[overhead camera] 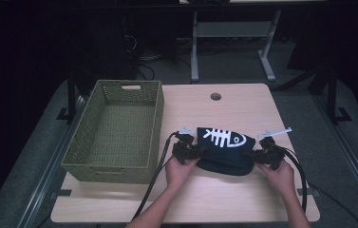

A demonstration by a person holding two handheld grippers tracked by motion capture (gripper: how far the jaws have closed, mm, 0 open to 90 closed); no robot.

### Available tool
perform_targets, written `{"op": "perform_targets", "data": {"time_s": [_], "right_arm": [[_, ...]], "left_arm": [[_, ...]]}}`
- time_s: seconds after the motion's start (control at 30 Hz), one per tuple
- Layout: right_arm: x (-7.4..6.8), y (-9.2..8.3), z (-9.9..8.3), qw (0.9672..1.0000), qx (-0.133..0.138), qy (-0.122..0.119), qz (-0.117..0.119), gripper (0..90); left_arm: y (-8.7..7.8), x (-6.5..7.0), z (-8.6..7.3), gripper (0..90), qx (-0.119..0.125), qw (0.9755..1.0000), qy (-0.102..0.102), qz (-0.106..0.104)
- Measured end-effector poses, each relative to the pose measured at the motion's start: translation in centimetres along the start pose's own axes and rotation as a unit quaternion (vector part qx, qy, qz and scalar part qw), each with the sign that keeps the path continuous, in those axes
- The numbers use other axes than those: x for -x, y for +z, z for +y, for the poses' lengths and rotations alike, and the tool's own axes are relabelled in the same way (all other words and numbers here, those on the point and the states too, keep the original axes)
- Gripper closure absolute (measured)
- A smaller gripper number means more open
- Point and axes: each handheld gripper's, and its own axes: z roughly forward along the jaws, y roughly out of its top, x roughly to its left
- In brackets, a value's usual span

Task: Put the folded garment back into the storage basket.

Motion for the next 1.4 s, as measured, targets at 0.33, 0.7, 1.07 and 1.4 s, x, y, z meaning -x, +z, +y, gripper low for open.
{"op": "perform_targets", "data": {"time_s": [0.33, 0.7, 1.07, 1.4], "right_arm": [[-0.6, -1.6, 0.1, 0.9998, 0.018, 0.004, 0.007, 73.3], [-1.0, -3.6, 0.3, 0.9988, 0.042, 0.009, 0.022, 73.7], [-2.0, -6.0, 1.1, 0.9962, 0.073, 0.012, 0.047, 73.8], [-3.2, -7.8, 2.0, 0.9936, 0.093, 0.010, 0.063, 73.8]], "left_arm": [[-1.2, 1.0, 0.4, 69.9, 0.011, 0.9999, 0.008, -0.010], [-3.0, 2.3, 1.5, 69.9, 0.024, 0.9991, 0.030, -0.020], [-5.3, 3.1, 2.5, 69.9, 0.042, 0.9979, 0.038, -0.033], [-7.6, 3.7, 3.5, 69.9, 0.056, 0.9962, 0.046, -0.048]]}}
